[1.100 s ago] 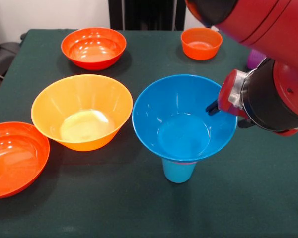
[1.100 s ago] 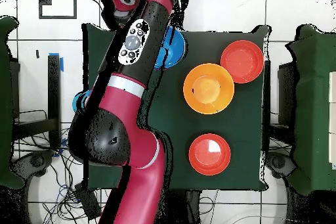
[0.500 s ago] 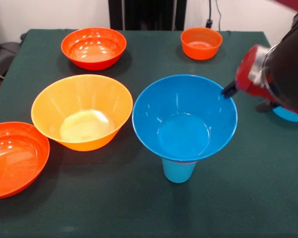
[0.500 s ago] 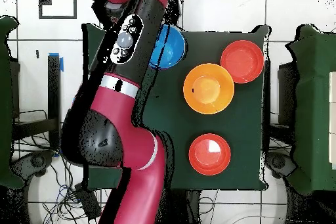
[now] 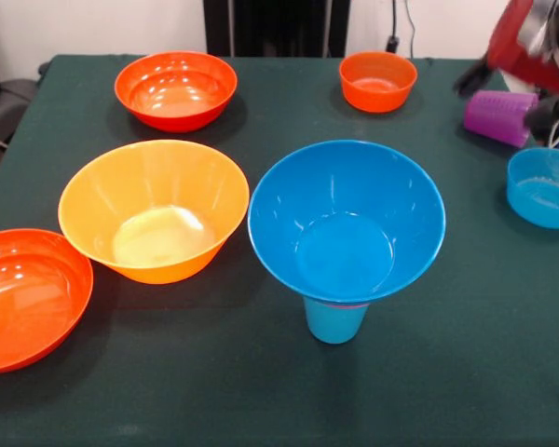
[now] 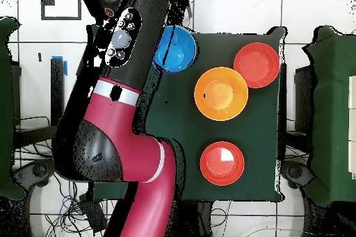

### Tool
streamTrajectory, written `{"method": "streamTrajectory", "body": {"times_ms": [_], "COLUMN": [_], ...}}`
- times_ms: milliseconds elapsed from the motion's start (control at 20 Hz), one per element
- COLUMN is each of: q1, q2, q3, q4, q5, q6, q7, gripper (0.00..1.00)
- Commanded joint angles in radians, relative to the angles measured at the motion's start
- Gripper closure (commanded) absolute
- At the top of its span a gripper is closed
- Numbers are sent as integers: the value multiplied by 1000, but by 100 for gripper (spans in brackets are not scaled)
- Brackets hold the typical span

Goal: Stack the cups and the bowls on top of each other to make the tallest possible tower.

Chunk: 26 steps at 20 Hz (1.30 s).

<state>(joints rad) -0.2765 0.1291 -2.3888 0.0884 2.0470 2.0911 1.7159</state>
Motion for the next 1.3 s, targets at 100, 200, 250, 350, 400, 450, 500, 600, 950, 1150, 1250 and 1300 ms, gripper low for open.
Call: {"method": "streamTrajectory", "body": {"times_ms": [100,200,250,350,400,450,500,600,950,1150,1250,1300], "q1": [19,33,40,49,50,56,57,69,73,77,83,100], "q2": [-96,-95,-91,-57,-34,-23,-4,12,63,85,93,96], "q3": [-64,-2,37,103,122,155,173,227,286,333,372,431], "q4": [-56,-58,-59,-54,-50,-48,-43,-34,-30,-27,-20,-3], "q5": [-72,-116,-143,-182,-189,-211,-219,-257,-278,-308,-344,-397], "q6": [100,72,56,4,-25,-35,-57,-81,-172,-226,-246,-248], "q7": [-199,-179,-169,-146,-137,-126,-120,-115,-111,-114,-116,-115], "gripper": [0,0,0,0,0,0,0,0,0,0,0,0]}}
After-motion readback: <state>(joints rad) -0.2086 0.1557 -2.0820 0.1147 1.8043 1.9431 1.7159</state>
